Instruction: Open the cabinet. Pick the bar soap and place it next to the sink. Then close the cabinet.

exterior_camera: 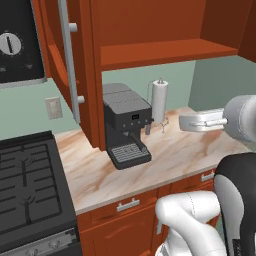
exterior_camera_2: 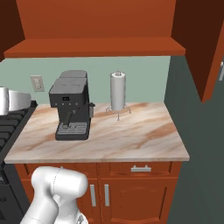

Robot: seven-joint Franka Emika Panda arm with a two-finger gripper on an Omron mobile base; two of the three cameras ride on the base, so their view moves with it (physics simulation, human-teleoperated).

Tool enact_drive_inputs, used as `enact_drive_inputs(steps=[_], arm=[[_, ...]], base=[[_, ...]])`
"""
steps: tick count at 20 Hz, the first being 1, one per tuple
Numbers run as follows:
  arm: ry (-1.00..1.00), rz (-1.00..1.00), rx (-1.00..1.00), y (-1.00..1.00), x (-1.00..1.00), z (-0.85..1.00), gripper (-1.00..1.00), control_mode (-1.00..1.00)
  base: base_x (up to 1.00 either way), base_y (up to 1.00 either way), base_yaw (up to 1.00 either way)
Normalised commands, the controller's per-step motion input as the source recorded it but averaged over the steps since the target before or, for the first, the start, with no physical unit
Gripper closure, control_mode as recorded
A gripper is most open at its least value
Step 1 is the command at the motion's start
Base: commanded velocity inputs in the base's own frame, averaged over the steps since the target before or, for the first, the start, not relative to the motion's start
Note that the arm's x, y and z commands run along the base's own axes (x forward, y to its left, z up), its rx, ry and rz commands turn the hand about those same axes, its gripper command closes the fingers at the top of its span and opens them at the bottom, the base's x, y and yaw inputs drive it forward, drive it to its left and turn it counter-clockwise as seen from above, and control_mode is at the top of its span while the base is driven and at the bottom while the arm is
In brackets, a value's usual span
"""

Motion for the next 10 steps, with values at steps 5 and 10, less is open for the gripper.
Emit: enact_drive_inputs(steps=[5, 10], arm=[[-0.25, 0.06, 0.0, 0.0, -0.27, 0.27, -1.0, -1.0], [-0.36, 0.01, 0.0, 0.0, -0.09, 0.17, -1.0, -1.0]], base=[[0.0, 0.0, 0.0], [0.0, 0.0, 0.0]])
